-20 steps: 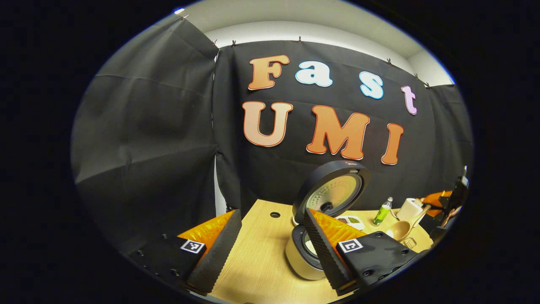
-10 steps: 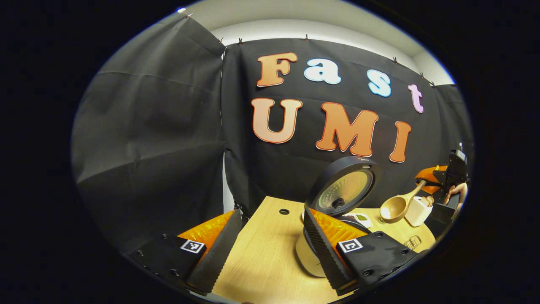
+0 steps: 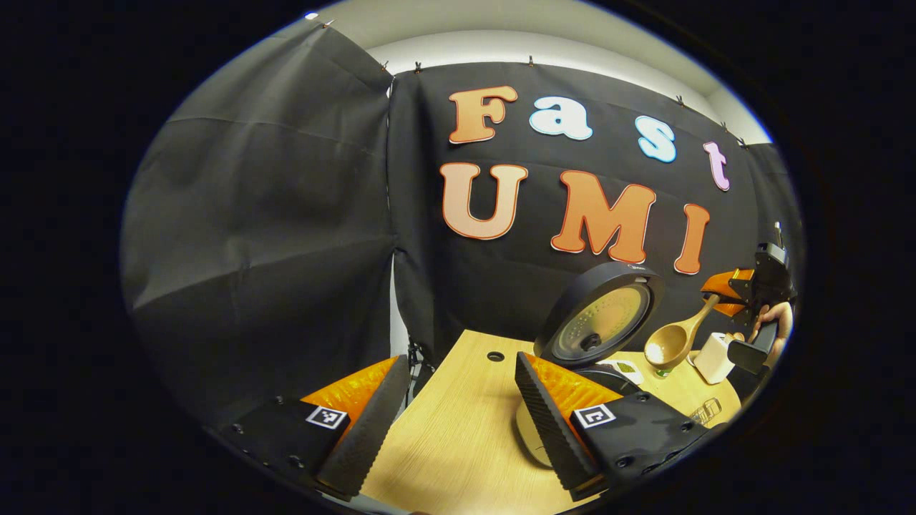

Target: Close the left gripper, press the button to open the rice cooker; take a wooden spoon from the chopstick holder with the right hand, scoop a spoonful of rice and pour it into the rice cooker, then put the wooden spoon back into the chopstick holder.

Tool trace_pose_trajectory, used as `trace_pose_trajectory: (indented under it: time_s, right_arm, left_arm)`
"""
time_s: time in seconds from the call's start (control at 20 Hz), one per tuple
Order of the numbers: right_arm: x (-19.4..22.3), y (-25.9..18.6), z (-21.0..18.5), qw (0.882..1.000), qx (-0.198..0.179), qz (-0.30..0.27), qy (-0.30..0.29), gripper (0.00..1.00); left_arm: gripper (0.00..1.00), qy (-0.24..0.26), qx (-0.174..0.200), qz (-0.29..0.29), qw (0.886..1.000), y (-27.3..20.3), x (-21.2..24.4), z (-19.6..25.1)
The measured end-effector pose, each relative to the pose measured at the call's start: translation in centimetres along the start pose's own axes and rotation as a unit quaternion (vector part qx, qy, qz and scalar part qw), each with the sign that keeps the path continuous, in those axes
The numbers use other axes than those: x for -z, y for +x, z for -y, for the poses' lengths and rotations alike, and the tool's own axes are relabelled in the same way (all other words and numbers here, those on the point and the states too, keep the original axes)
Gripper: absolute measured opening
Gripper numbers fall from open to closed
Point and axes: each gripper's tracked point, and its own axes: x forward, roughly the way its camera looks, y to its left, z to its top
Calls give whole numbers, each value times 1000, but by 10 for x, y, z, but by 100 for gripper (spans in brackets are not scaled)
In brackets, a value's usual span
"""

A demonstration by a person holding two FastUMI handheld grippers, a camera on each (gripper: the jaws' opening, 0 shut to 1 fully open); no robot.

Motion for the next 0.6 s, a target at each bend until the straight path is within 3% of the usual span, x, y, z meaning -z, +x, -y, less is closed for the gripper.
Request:
trace_pose_trajectory:
  time_s: [0.6]
  right_arm:
    - [-4, -7, -40, 991, -33, 32, -129, 5]
  left_arm:
    - [97, 6, 3, -7, 1000, 3, 2, -2]
